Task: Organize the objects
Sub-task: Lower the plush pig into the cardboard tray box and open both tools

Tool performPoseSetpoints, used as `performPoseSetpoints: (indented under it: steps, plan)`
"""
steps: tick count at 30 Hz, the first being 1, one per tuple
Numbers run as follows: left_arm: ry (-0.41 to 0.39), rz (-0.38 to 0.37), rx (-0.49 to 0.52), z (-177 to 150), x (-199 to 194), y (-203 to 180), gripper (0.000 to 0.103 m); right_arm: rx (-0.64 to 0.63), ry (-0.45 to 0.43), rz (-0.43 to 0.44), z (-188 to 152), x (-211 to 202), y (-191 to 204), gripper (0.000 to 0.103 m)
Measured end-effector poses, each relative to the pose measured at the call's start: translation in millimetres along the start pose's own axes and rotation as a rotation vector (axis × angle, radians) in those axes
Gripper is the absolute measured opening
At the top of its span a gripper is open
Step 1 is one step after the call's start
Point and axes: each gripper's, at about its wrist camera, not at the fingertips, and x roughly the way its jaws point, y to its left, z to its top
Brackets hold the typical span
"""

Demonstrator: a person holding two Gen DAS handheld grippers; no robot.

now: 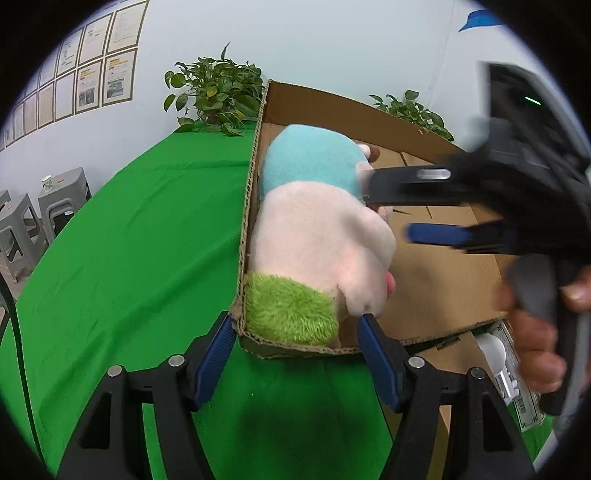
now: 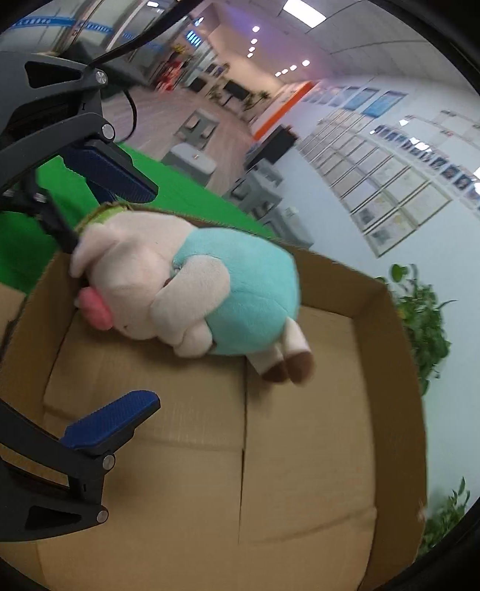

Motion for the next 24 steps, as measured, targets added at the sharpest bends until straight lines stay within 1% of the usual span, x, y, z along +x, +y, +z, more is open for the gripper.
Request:
performPoseSetpoints:
  steps: [1,2,3,4,5,7,8,9,12,13,14,15,16,18,20,21,22,24]
  plan:
    - [0.0,-0.005,0.003,-1,0,0,0.067,0.007,0.015,0.005,1,8,1,0.102]
    - [-0.003,-0.017,0.0,-2,-1,1,0.067,0.013,0.029,0.009,2,18,3,0.099]
    - [-0.003,-0.028,-0.003,-2,-2,2,0.067,0.008,0.036,0.007,2,26,5,0.093]
    - [-0.002,-0.038,-0.006,-3,-2,4,0.067,0.001,0.037,0.017,2,30,7,0.091]
    - [-0.002,-0.047,-0.009,-3,-1,5,0.067,-0.012,0.033,0.04,1,33,10,0.081]
    - [0.005,-0.058,-0.007,-2,-3,5,0.067,-0.041,0.016,0.032,1,33,15,0.075]
    - [0.007,-0.059,-0.001,-2,-3,4,0.067,-0.053,0.011,0.041,1,31,18,0.069]
    - [0.007,-0.063,0.004,-2,-4,3,0.068,-0.061,0.008,0.047,1,29,19,0.067]
    - [0.009,-0.059,0.001,-2,-5,-1,0.068,-0.056,0.013,0.093,2,32,13,0.067]
    - [0.017,-0.056,-0.001,-3,-4,-1,0.068,-0.057,0.021,0.099,1,34,12,0.067]
    - [0.013,-0.055,0.0,-3,-4,-1,0.068,-0.058,0.023,0.1,1,35,11,0.07]
    - [0.01,-0.058,-0.001,-4,-5,-1,0.068,-0.061,0.02,0.092,0,35,11,0.077]
    - [0.011,-0.062,-0.004,-4,-6,-2,0.068,-0.063,0.018,0.082,0,35,13,0.081]
    - [0.014,-0.069,-0.006,-5,-7,-2,0.068,-0.059,0.017,0.065,-2,32,17,0.094]
    - [0.018,-0.066,0.006,-6,-9,-4,0.068,-0.053,0.004,0.082,-4,25,19,0.102]
    - [0.019,-0.061,0.013,-6,-9,-5,0.068,-0.048,-0.008,0.098,-7,17,19,0.102]
    - [0.024,-0.06,0.017,-7,-8,-4,0.068,-0.047,-0.017,0.097,-8,8,18,0.102]
    - [0.024,-0.042,0.016,-8,-11,-4,0.068,-0.045,-0.061,0.055,-15,-15,19,0.103]
